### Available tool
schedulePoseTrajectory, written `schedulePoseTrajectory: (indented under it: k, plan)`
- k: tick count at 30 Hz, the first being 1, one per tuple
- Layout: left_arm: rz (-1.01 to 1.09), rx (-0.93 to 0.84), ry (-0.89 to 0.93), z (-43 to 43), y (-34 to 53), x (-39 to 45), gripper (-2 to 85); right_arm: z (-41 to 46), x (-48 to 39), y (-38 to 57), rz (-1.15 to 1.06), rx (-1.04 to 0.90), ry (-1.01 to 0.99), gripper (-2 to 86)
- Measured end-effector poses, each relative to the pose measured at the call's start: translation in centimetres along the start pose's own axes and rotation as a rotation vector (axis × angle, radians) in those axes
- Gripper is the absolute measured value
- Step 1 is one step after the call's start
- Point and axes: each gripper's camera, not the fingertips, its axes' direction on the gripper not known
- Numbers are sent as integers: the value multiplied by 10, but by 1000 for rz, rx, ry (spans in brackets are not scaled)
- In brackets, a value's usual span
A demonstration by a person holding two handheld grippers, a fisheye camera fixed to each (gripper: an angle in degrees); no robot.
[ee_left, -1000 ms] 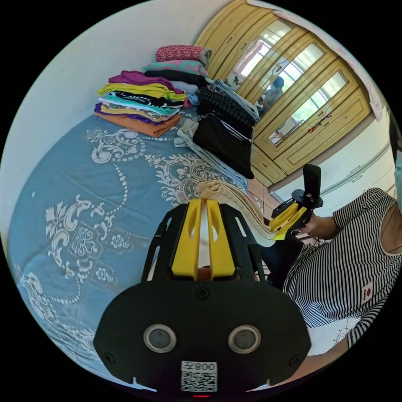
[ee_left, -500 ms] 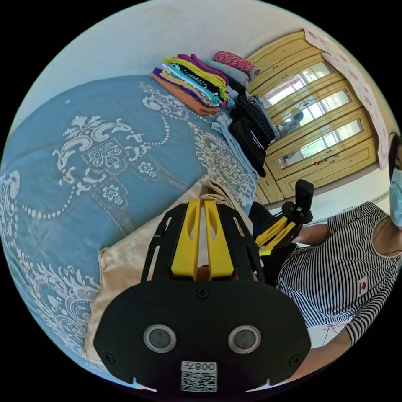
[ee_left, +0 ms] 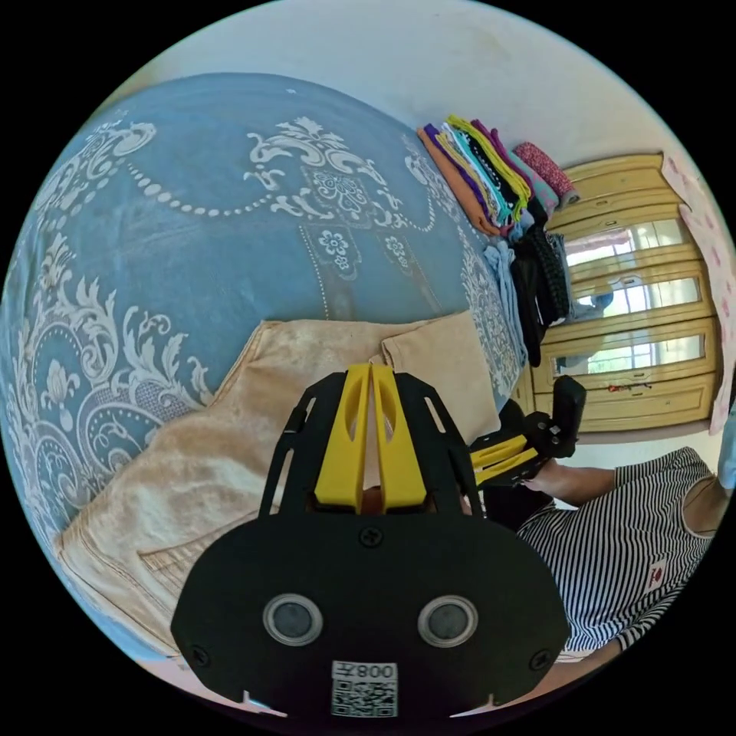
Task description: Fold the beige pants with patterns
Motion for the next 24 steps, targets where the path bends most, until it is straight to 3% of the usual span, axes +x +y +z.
schedulePoseTrajectory:
  k: [5, 10, 16, 20, 24]
  plan:
    - [116, -39, 86, 1, 33, 42, 1, 9, 13, -15, -10, -5, -23, 63]
    - [127, -184, -26, 13, 81, 55, 1, 11, 20, -24, -24, -3, -49, 69]
    - [126, -93, -40, -21, 115, 73, 1, 1, 18, -34, -85, -6, -107, 43]
    - [174, -55, -17, -28, 135, 95, 2, -17, 20, -44, -97, 41, 3, 14]
    - [159, -161, -149, -7, 163, 100, 2, -12, 40, -59, -30, -4, 110, 4]
